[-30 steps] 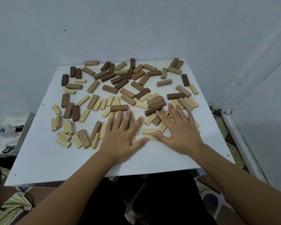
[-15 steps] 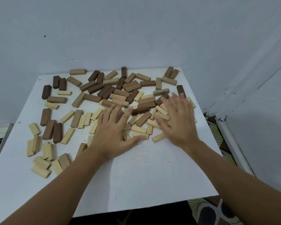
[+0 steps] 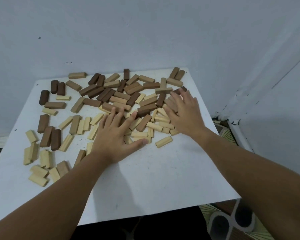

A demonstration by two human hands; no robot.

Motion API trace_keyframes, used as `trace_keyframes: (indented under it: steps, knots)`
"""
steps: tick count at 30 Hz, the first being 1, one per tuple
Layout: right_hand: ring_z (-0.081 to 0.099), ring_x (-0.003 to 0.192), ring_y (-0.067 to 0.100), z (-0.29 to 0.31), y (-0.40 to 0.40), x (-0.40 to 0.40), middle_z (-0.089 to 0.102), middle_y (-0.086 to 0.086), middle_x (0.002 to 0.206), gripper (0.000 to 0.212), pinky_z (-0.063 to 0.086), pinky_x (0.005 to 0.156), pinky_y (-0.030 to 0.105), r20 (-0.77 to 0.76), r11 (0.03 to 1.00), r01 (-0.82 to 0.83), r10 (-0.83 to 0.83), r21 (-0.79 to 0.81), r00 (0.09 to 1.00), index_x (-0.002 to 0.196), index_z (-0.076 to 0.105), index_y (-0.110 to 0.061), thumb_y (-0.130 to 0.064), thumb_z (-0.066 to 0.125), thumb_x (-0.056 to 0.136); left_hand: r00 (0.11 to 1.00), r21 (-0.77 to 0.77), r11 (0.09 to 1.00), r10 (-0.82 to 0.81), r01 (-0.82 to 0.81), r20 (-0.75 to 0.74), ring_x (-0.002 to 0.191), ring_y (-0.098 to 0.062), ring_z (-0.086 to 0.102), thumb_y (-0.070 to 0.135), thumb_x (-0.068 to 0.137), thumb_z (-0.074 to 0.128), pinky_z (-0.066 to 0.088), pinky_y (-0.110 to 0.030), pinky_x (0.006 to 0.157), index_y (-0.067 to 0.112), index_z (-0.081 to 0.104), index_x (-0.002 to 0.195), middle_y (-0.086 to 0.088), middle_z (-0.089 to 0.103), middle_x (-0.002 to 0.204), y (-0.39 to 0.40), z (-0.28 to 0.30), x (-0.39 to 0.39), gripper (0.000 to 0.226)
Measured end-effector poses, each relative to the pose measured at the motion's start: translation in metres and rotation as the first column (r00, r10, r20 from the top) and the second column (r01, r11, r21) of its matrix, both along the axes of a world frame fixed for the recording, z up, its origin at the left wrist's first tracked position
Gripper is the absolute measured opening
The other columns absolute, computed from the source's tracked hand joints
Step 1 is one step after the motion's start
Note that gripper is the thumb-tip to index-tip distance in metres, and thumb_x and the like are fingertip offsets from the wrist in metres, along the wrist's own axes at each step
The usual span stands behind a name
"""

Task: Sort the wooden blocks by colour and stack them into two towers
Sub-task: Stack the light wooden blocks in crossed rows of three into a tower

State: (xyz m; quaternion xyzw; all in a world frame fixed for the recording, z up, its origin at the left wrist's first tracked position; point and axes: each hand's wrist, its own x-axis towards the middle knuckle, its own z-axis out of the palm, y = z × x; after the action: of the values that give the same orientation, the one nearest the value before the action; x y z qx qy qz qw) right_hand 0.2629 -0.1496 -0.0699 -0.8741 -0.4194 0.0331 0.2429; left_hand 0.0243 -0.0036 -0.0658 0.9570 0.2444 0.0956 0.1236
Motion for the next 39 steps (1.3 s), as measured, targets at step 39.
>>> trace_keyframes:
  steps: [39]
  knots:
    - [-0.012, 0.158, 0.018, -0.002, -0.018, -0.010, -0.008, -0.006, 0.172, 0.094, -0.002, 0.128, 0.050, 0.007, 0.933, -0.254, 0.265, -0.254, 0.964, 0.163, 0.004, -0.044, -0.093, 0.018, 0.084, 0.999, -0.001, 0.999, 0.040, -0.040, -0.032, 0.160, -0.020, -0.009, 0.104, 0.070, 0.038, 0.001, -0.049, 0.129, 0.054, 0.016, 0.160, 0.003, 0.014, 0.173, 0.004, 0.002, 0.002, 0.106]
